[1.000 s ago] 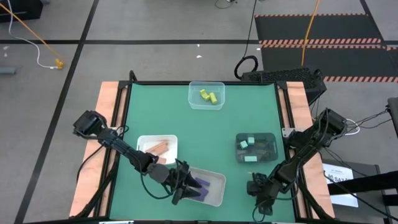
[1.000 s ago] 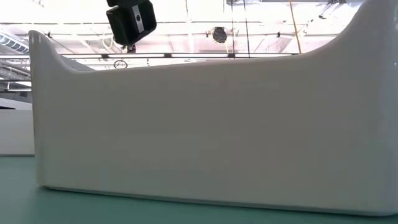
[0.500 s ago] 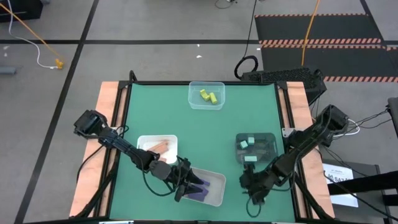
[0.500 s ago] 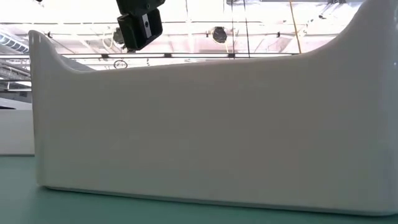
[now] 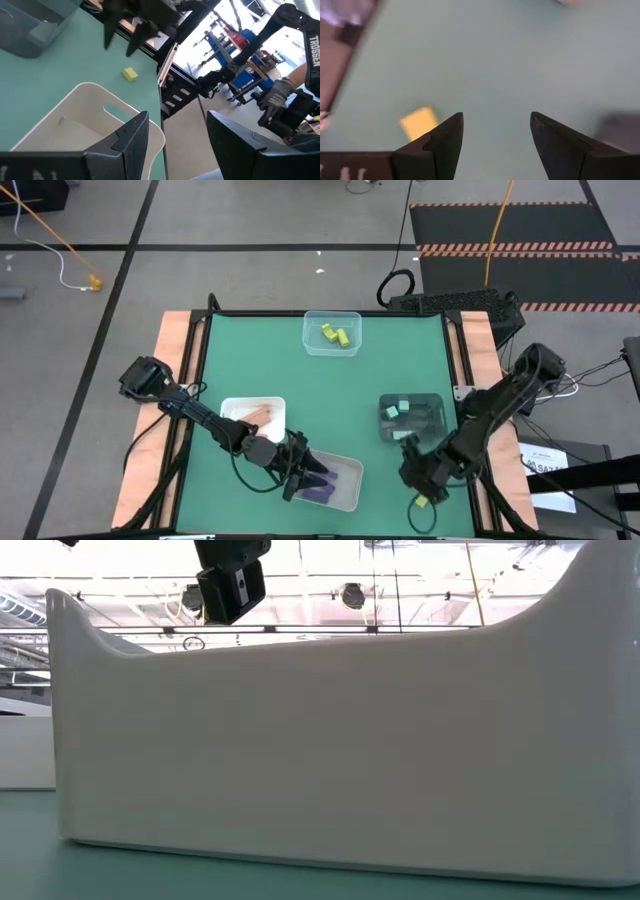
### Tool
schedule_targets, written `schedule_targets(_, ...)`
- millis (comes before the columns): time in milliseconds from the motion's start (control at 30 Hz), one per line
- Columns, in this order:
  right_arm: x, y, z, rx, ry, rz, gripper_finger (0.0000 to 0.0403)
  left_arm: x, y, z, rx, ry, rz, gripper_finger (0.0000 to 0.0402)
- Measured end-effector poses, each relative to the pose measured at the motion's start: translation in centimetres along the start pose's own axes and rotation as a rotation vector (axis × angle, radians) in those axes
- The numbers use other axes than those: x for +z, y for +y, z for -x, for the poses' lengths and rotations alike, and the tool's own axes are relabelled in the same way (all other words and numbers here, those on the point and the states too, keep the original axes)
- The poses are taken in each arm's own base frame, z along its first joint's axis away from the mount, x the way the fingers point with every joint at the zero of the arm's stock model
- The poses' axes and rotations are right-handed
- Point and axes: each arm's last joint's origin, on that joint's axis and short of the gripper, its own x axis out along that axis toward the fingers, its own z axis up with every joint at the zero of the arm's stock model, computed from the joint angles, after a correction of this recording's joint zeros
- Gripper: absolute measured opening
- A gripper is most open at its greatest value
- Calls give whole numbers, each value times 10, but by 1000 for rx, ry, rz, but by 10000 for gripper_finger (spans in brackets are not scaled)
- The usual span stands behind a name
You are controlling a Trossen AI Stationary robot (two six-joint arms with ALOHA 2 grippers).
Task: Sort & place blocks by color
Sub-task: Put the green block into the transparent bin
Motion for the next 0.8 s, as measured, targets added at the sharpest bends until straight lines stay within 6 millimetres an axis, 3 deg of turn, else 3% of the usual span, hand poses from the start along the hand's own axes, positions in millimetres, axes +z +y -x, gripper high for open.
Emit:
schedule_targets(200,0,32,-3,108,-96,124,223,-2,1,0,18,21,-5,200)
schedule_targets(467,-12,58,-19,129,-46,253,223,-5,5,0,51,54,-14,200)
schedule_targets(800,-19,65,-50,43,29,412,222,-5,5,0,52,52,-15,200)
